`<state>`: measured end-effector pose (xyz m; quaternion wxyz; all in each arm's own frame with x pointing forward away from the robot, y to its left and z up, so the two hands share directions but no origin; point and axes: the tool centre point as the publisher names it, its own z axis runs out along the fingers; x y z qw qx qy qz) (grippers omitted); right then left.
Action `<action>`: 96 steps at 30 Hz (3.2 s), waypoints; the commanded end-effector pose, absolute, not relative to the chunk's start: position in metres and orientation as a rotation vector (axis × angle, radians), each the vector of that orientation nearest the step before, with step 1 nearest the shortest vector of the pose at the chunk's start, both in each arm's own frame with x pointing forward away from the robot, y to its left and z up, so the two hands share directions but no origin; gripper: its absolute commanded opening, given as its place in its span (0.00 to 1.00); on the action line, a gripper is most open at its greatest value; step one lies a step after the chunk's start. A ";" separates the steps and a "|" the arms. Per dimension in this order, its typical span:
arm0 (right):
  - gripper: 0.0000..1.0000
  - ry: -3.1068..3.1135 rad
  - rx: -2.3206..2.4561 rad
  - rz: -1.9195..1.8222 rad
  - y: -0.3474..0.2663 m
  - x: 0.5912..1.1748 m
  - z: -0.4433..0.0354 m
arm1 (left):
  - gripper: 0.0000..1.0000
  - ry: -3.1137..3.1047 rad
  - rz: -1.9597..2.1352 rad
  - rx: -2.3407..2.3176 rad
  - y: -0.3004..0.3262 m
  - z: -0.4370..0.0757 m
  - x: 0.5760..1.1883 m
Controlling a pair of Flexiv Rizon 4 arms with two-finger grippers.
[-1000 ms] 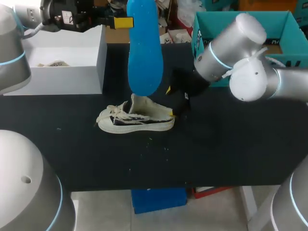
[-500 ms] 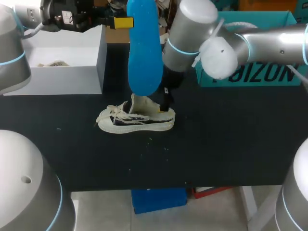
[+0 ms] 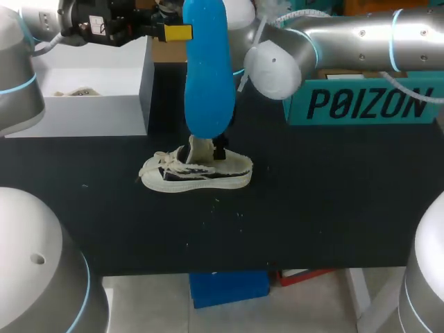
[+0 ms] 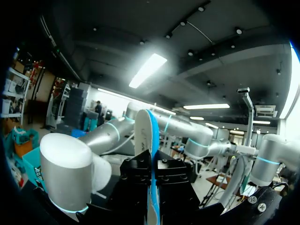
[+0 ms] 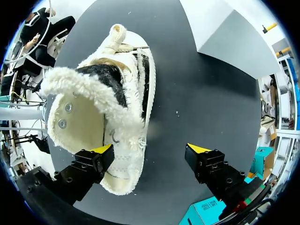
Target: Take the shoe out of the shoebox, open the shoe tongue, remove and reinsert the insole, then place the shoe into the shoebox
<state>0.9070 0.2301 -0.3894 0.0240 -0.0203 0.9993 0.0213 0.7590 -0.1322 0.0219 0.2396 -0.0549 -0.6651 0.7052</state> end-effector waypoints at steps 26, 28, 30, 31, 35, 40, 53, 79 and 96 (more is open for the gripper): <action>0.00 3.132 -0.071 -0.035 0.244 0.912 -0.399 | 0.00 -1.824 1.930 -0.148 -0.132 0.022 0.758; 0.00 3.132 -0.071 -0.035 0.244 0.912 -0.399 | 0.00 -1.824 1.930 -0.148 -0.132 0.022 0.758; 0.00 3.132 -0.071 -0.035 0.244 0.912 -0.399 | 0.00 -1.824 1.930 -0.148 -0.132 0.022 0.758; 0.00 3.132 -0.071 -0.035 0.244 0.912 -0.399 | 0.00 -1.824 1.930 -0.148 -0.132 0.022 0.758; 0.00 3.132 -0.071 -0.035 0.244 0.912 -0.399 | 0.00 -1.824 1.930 -0.148 -0.132 0.022 0.758; 0.00 3.138 -0.050 -0.029 0.235 0.909 -0.387 | 0.00 -1.824 1.930 -0.148 -0.132 0.022 0.758; 0.00 2.929 0.793 -0.182 0.199 0.927 -0.325 | 0.00 -1.824 1.930 -0.148 -0.132 0.022 0.758; 0.00 1.959 2.646 -0.053 0.176 0.909 -0.333 | 0.00 -1.824 1.930 -0.148 -0.132 0.022 0.758; 0.00 1.941 2.640 0.015 0.185 0.900 -0.368 | 0.00 -1.824 1.930 -0.148 -0.132 0.022 0.758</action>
